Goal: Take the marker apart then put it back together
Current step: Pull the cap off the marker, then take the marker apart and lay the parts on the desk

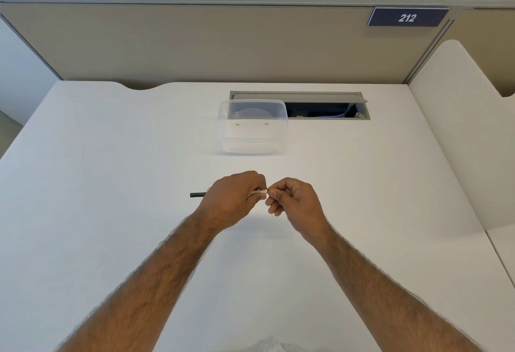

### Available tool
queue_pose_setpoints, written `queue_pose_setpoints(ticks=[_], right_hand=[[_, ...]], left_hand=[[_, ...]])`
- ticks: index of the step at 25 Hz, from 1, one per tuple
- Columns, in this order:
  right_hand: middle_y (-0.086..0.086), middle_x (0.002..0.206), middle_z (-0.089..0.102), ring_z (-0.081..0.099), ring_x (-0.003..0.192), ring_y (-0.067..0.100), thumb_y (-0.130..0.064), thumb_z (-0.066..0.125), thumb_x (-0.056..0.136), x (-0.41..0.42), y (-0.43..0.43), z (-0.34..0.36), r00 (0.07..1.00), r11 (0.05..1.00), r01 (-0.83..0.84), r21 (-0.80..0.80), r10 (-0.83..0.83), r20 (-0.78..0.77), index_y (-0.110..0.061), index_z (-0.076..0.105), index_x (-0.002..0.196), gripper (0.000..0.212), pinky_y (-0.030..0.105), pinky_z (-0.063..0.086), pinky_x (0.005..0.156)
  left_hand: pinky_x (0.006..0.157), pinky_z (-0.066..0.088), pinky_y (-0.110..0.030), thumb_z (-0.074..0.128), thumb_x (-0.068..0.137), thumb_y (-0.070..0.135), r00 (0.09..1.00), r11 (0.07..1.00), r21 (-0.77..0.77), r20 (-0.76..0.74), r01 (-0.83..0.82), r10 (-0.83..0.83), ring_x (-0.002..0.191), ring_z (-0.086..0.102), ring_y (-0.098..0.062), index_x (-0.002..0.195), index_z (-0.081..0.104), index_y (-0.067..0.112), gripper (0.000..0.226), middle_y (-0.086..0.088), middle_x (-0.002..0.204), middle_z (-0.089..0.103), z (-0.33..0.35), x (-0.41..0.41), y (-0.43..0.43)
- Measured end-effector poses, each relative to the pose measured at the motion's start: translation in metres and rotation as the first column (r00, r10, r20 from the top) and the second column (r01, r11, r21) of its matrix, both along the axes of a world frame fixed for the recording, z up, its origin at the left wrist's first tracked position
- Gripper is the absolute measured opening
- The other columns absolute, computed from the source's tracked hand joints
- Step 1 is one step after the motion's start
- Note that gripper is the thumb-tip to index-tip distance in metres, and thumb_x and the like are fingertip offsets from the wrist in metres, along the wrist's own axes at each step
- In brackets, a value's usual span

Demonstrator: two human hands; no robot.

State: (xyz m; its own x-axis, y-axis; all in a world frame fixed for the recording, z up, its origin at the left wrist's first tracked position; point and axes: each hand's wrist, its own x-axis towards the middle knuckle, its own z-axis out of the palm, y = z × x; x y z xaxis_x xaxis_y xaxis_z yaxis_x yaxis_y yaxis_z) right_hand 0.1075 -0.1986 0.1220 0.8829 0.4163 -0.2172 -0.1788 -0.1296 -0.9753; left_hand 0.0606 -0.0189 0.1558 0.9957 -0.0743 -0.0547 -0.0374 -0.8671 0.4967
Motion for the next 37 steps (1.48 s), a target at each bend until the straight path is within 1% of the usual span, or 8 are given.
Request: queue_pose_setpoints(ticks=[5, 10, 14, 18, 21, 25, 31, 37], right_hand=[[0.011, 0.072, 0.074, 0.067, 0.062, 0.023, -0.002, 0.061, 0.094, 0.002, 0.001, 0.000, 1.000, 1.000, -0.002, 0.010, 0.002, -0.004, -0.002, 0.070, 0.085, 0.013, 0.032, 0.054, 0.058], [0.010, 0.075, 0.076, 0.068, 0.061, 0.020, -0.001, 0.064, 0.092, 0.006, -0.004, -0.002, 0.999, 1.000, -0.027, 0.003, 0.028, -0.017, -0.003, 0.072, 0.089, 0.009, 0.027, 0.053, 0.057], [0.002, 0.078, 0.078, 0.069, 0.065, 0.013, -0.005, 0.068, 0.088, 0.011, -0.007, -0.002, 0.992, 0.985, -0.115, -0.126, 0.121, 0.039, -0.015, 0.075, 0.088, 0.012, 0.021, 0.050, 0.060], [-0.008, 0.082, 0.067, 0.058, 0.072, 0.002, -0.011, 0.077, 0.082, 0.017, -0.013, -0.003, 0.946, 0.942, -0.113, -0.315, 0.199, 0.256, -0.024, 0.078, 0.084, 0.013, 0.021, 0.048, 0.072], [-0.007, 0.081, 0.058, 0.053, 0.069, 0.004, -0.011, 0.077, 0.083, 0.018, -0.014, -0.002, 0.935, 0.922, -0.119, -0.368, 0.228, 0.271, -0.022, 0.078, 0.086, 0.012, 0.024, 0.046, 0.070], [-0.006, 0.080, 0.058, 0.056, 0.067, 0.010, -0.010, 0.074, 0.084, 0.022, -0.021, -0.003, 0.943, 0.909, -0.095, -0.406, 0.213, 0.256, -0.021, 0.075, 0.084, 0.011, 0.030, 0.051, 0.063], [-0.012, 0.062, 0.056, 0.050, 0.054, 0.007, -0.015, 0.068, 0.080, 0.009, -0.010, -0.026, 0.981, 0.845, 0.108, -0.523, -0.004, 0.196, -0.025, 0.065, 0.073, 0.013, 0.025, 0.042, 0.052], [-0.001, 0.079, 0.069, 0.066, 0.075, 0.023, -0.014, 0.058, 0.081, -0.005, 0.024, -0.053, 0.992, 0.693, 0.107, -0.713, -0.030, 0.120, -0.016, 0.062, 0.080, 0.006, 0.034, 0.053, 0.063]], left_hand=[[0.068, 0.049, -0.033, 0.058, 0.100, 0.037, 0.999, 0.998, -0.060, -0.033, -0.015, 0.013, 0.081, 0.057, -0.010, 0.094, 0.061, 0.030, 0.009, 0.012, 0.089, 0.061, 0.001, 0.002, 0.001], [0.084, 0.049, -0.040, 0.052, 0.105, 0.026, 0.994, 0.997, -0.071, -0.103, 0.033, -0.040, 0.092, 0.055, -0.019, 0.108, 0.072, 0.013, 0.024, 0.000, 0.096, 0.060, -0.001, 0.004, 0.010], [0.086, 0.045, -0.033, 0.056, 0.103, 0.018, 0.996, 0.996, -0.086, -0.082, 0.037, -0.044, 0.096, 0.050, -0.016, 0.115, 0.072, 0.014, 0.020, 0.003, 0.098, 0.053, -0.001, 0.001, 0.011], [0.087, 0.048, -0.037, 0.053, 0.105, 0.024, 0.992, 0.999, -0.012, -0.124, 0.038, -0.039, 0.098, 0.055, -0.017, 0.118, 0.071, 0.022, 0.023, 0.004, 0.103, 0.061, 0.001, -0.001, 0.012], [0.087, 0.050, -0.041, 0.051, 0.105, 0.031, 0.989, 0.999, 0.041, -0.150, 0.013, -0.007, 0.100, 0.060, -0.016, 0.119, 0.068, 0.030, 0.023, 0.008, 0.108, 0.067, 0.001, -0.004, 0.014], [0.087, 0.049, -0.040, 0.052, 0.104, 0.027, 0.988, 0.999, 0.002, -0.152, -0.037, 0.036, 0.099, 0.060, -0.018, 0.117, 0.068, 0.026, 0.020, 0.006, 0.105, 0.066, -0.003, -0.007, 0.021], [0.068, 0.047, -0.034, 0.049, 0.103, 0.035, 0.958, 0.973, 0.037, -0.171, -0.229, 0.232, 0.089, 0.062, -0.016, 0.109, 0.063, 0.034, 0.015, 0.012, 0.097, 0.067, -0.019, -0.012, 0.028], [0.058, 0.040, -0.030, 0.047, 0.102, 0.038, 0.935, 0.950, 0.083, -0.169, -0.300, 0.310, 0.081, 0.061, -0.021, 0.106, 0.057, 0.029, 0.014, 0.006, 0.092, 0.067, -0.039, -0.019, 0.023]])
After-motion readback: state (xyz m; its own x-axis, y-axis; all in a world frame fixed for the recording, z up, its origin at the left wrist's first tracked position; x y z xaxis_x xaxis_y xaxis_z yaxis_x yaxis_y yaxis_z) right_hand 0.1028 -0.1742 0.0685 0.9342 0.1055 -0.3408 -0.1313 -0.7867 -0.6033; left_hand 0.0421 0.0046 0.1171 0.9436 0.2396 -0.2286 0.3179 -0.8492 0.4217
